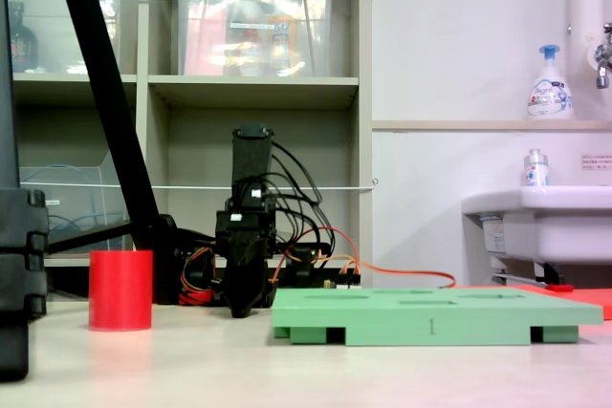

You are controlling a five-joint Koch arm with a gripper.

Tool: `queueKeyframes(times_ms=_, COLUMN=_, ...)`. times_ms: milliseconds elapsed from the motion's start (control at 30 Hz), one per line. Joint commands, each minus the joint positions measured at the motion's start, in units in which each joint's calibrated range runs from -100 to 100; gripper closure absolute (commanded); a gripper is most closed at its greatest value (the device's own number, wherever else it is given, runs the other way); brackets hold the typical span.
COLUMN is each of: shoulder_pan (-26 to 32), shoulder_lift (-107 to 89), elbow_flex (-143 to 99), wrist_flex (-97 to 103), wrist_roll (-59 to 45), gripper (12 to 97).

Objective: Put the cylinder block into the corresponding hole

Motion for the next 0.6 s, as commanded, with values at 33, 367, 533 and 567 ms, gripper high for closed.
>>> queueKeyframes(times_ms=33, shoulder_pan=-0.2, shoulder_lift=-0.4, elbow_flex=-1.0, wrist_flex=-5.4, wrist_roll=0.1, gripper=59.2)
queueKeyframes(times_ms=367, shoulder_pan=-0.2, shoulder_lift=-0.4, elbow_flex=-1.0, wrist_flex=-5.4, wrist_roll=0.1, gripper=59.2)
queueKeyframes(times_ms=533, shoulder_pan=-0.2, shoulder_lift=-0.4, elbow_flex=-1.0, wrist_flex=-5.4, wrist_roll=0.1, gripper=59.5)
queueKeyframes(times_ms=567, shoulder_pan=0.0, shoulder_lift=-0.4, elbow_flex=-1.0, wrist_flex=-5.4, wrist_roll=0.1, gripper=59.9)
